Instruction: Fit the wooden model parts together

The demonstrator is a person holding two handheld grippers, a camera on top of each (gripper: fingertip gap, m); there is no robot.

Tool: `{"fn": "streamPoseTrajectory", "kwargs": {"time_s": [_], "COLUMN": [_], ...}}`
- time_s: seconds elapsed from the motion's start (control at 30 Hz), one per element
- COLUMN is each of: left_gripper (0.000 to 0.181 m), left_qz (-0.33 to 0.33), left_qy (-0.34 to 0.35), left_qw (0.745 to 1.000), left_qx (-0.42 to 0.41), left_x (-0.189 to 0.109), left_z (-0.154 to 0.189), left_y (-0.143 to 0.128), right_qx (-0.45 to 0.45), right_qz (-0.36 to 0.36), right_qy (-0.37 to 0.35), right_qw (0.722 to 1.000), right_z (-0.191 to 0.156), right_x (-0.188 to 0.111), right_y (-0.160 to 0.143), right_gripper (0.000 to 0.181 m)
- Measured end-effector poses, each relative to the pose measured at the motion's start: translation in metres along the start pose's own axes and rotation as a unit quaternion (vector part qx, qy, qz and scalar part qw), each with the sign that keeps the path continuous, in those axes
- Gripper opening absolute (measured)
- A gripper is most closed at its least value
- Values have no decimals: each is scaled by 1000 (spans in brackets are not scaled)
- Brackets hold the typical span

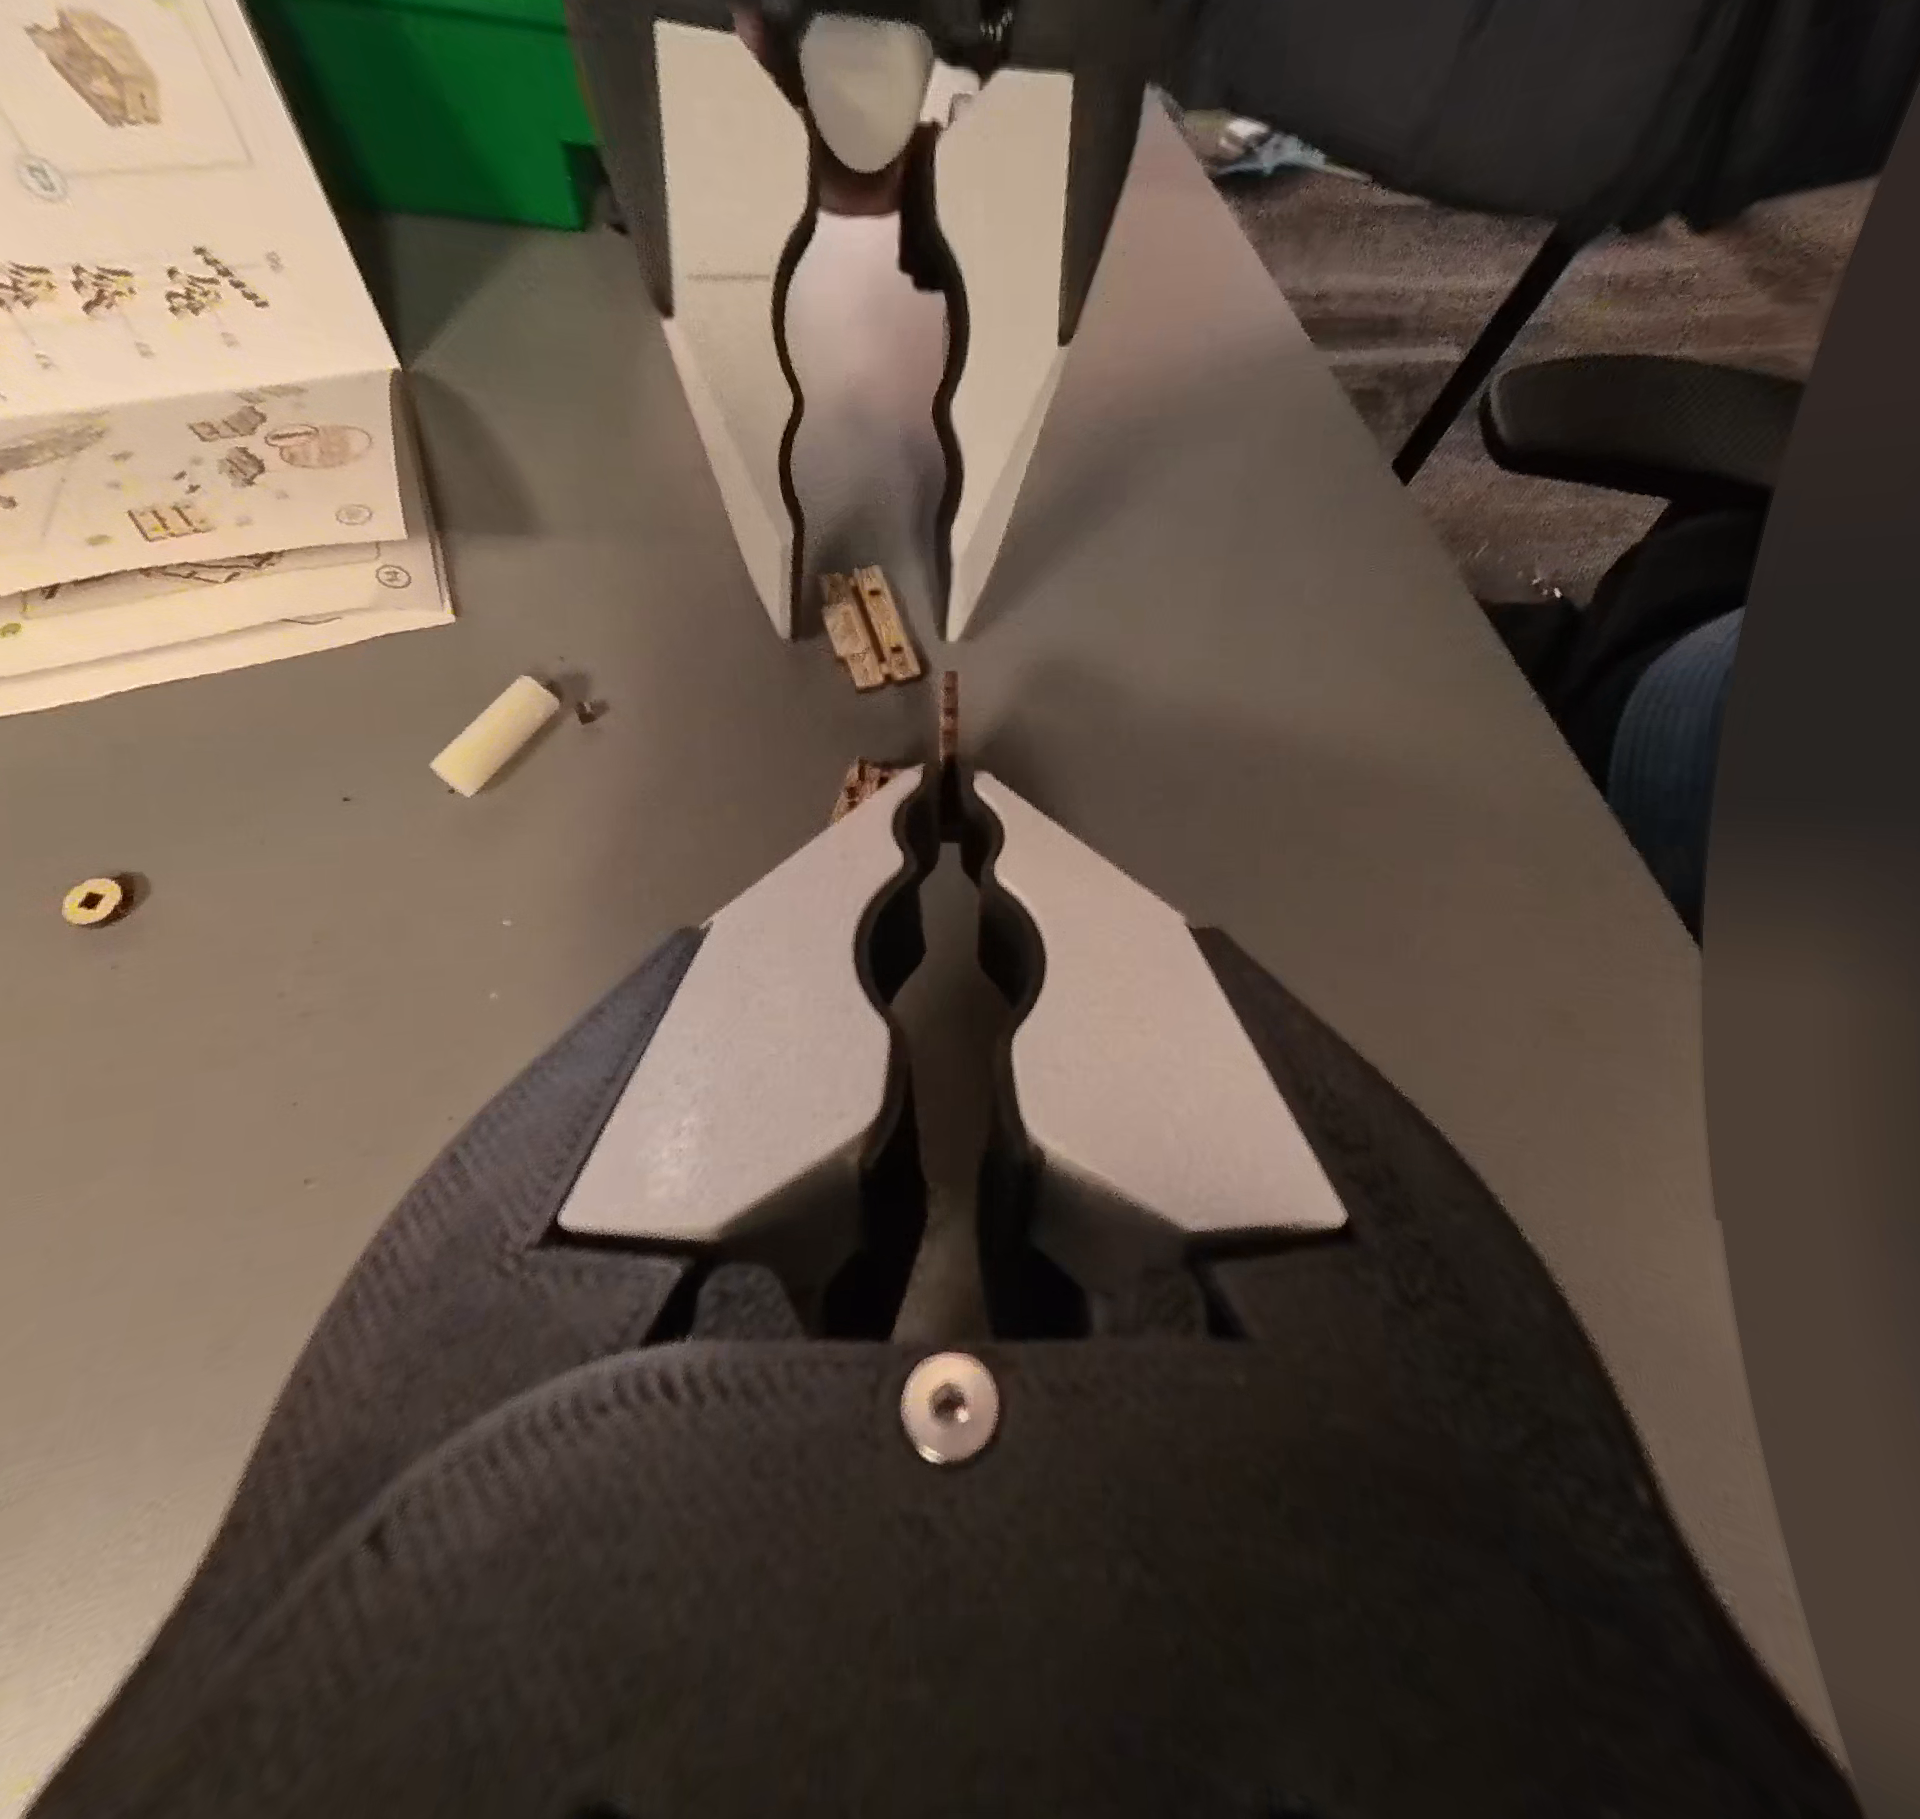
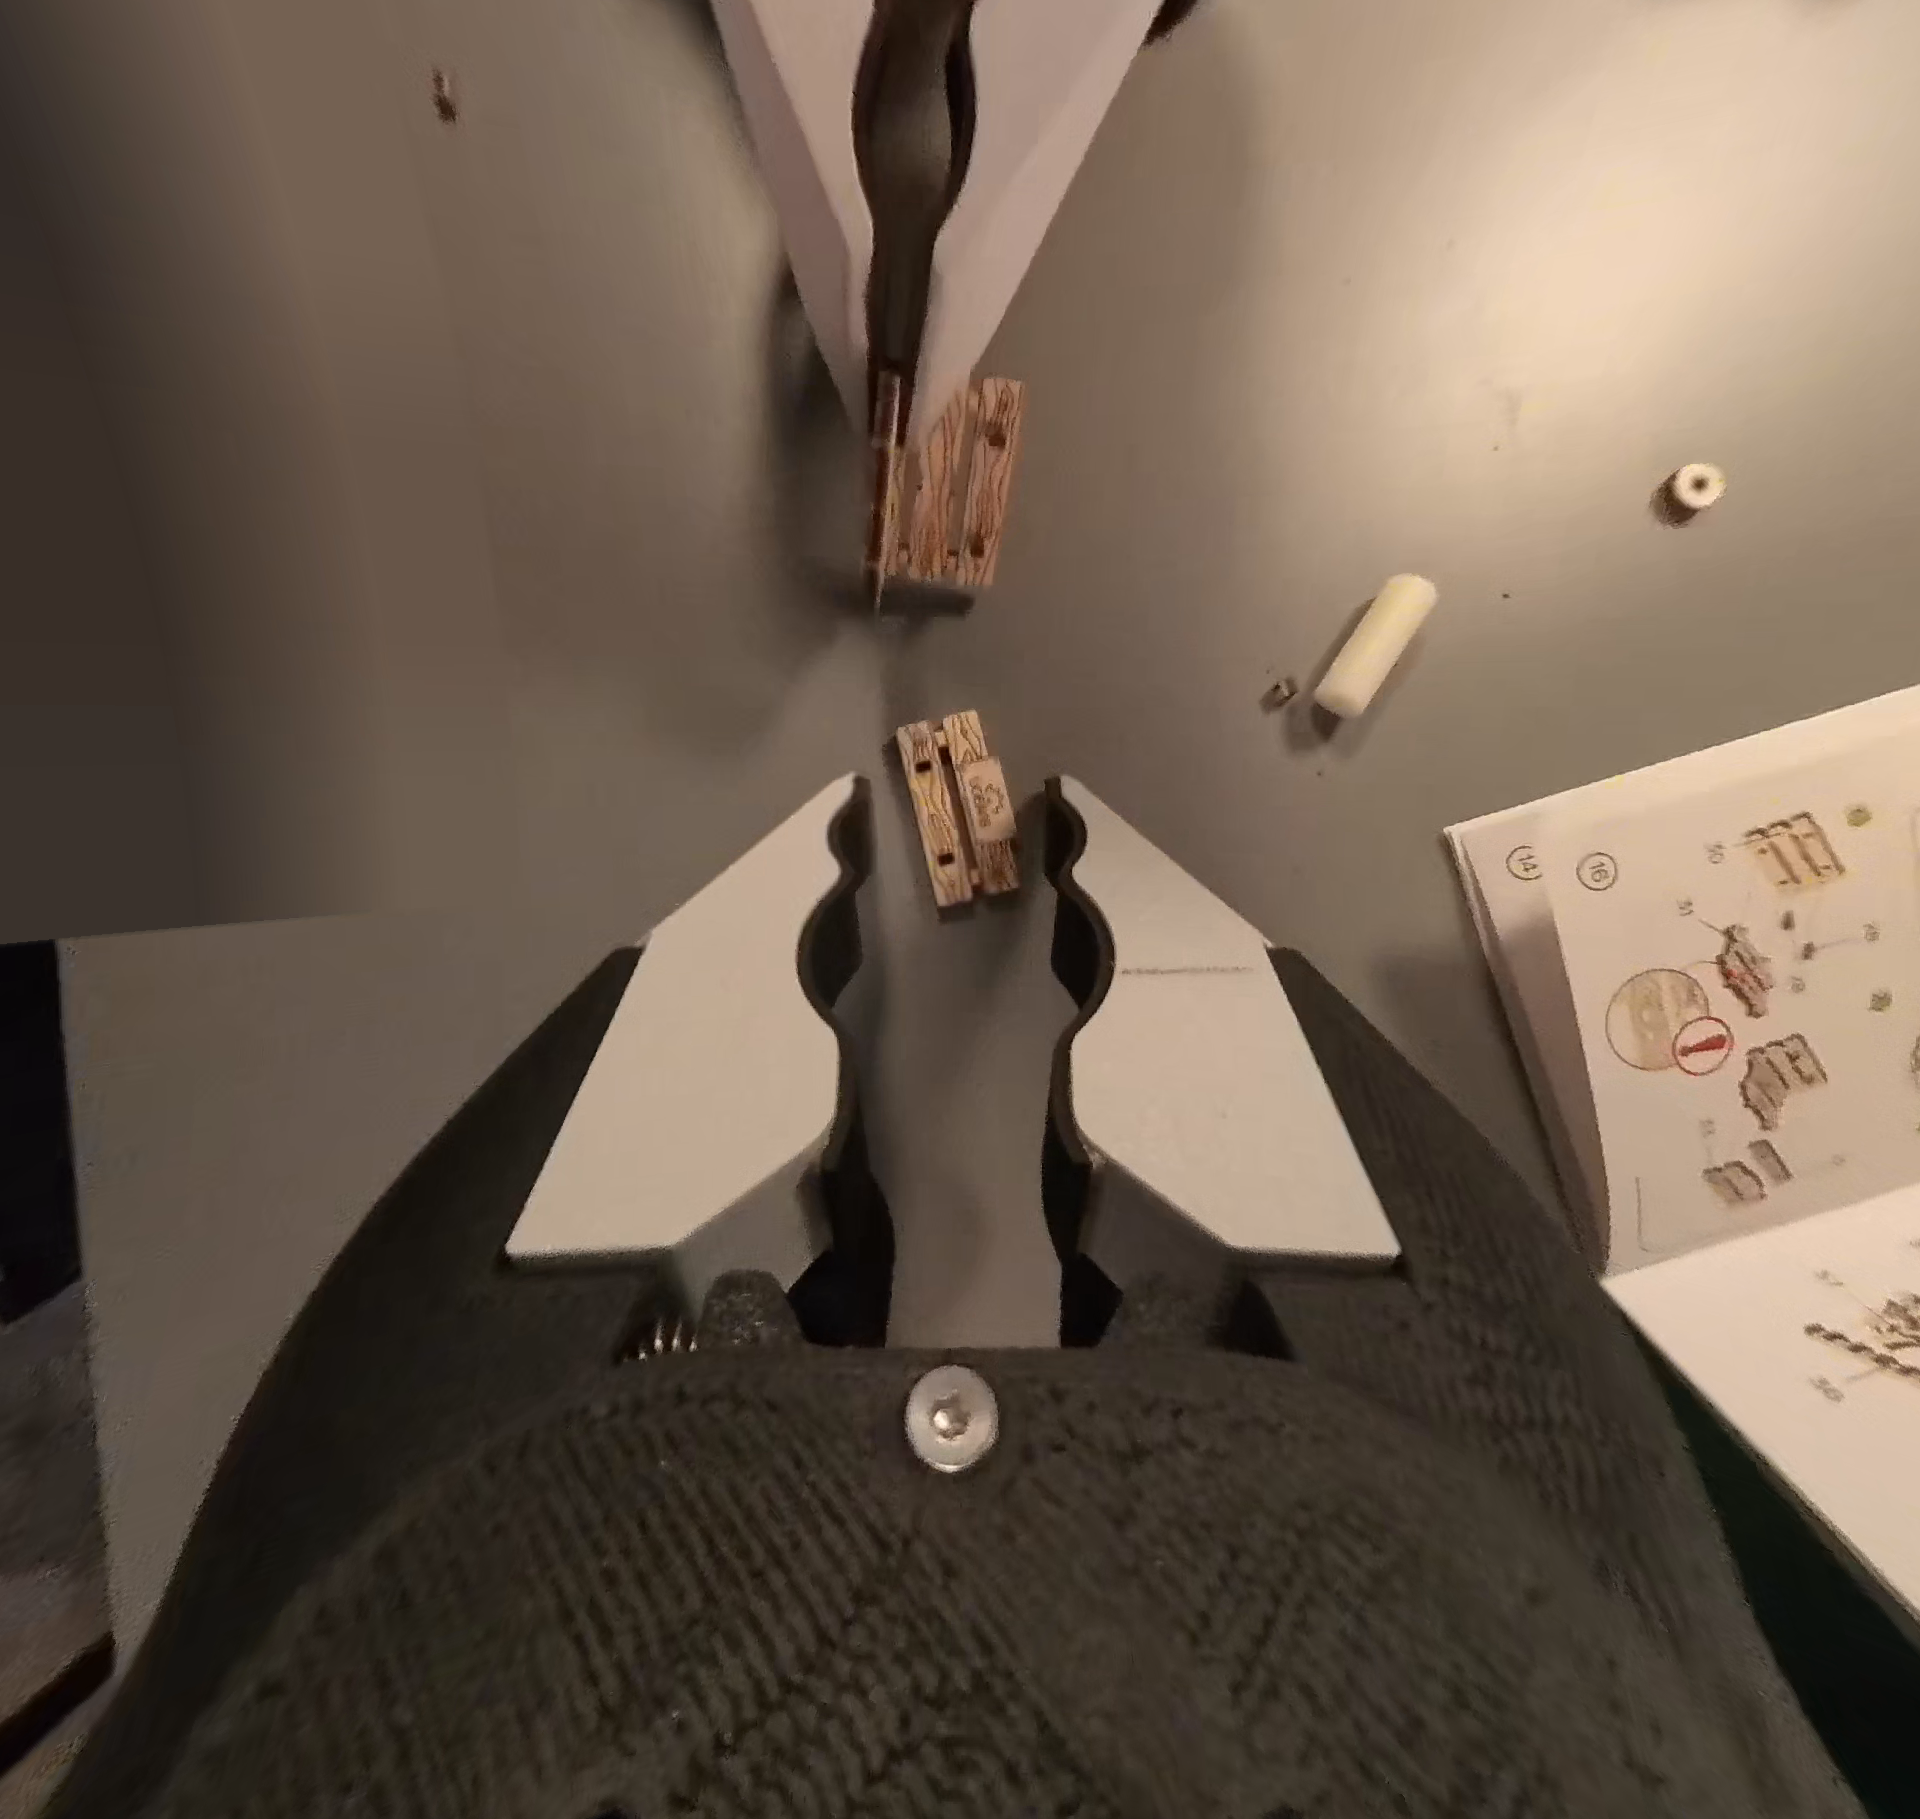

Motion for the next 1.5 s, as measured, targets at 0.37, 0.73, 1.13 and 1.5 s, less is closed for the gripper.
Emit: {"fn": "streamPoseTrajectory", "kwargs": {"time_s": [0.37,0.73,1.13,1.5], "left_gripper": [1,1,1,1], "left_qz": [-8,-10,-12,-14], "left_qy": [5,32,34,36], "left_qw": [1000,999,999,999], "left_qx": [-4,1,-4,-2], "left_x": [1,2,2,2], "left_z": [-1,-3,-5,-5], "left_y": [-1,-2,-2,-2], "right_qx": [59,132,127,125], "right_qz": [34,244,230,223], "right_qy": [-4,-38,-48,-54], "right_qw": [998,960,964,965], "right_z": [-4,-2,-9,-8], "right_x": [1,-19,-8,-6], "right_y": [-3,22,34,34], "right_gripper": [16,15,15,15]}}
Point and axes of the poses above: each gripper's, where its closed fingertips meet, x out along the fingers, y out of its top, z = x × y across the jaws, the point moved 4 cm from there along -x, back along the fingers, and after that the axes turned 12 degrees about -z, right-handed, at the moved point
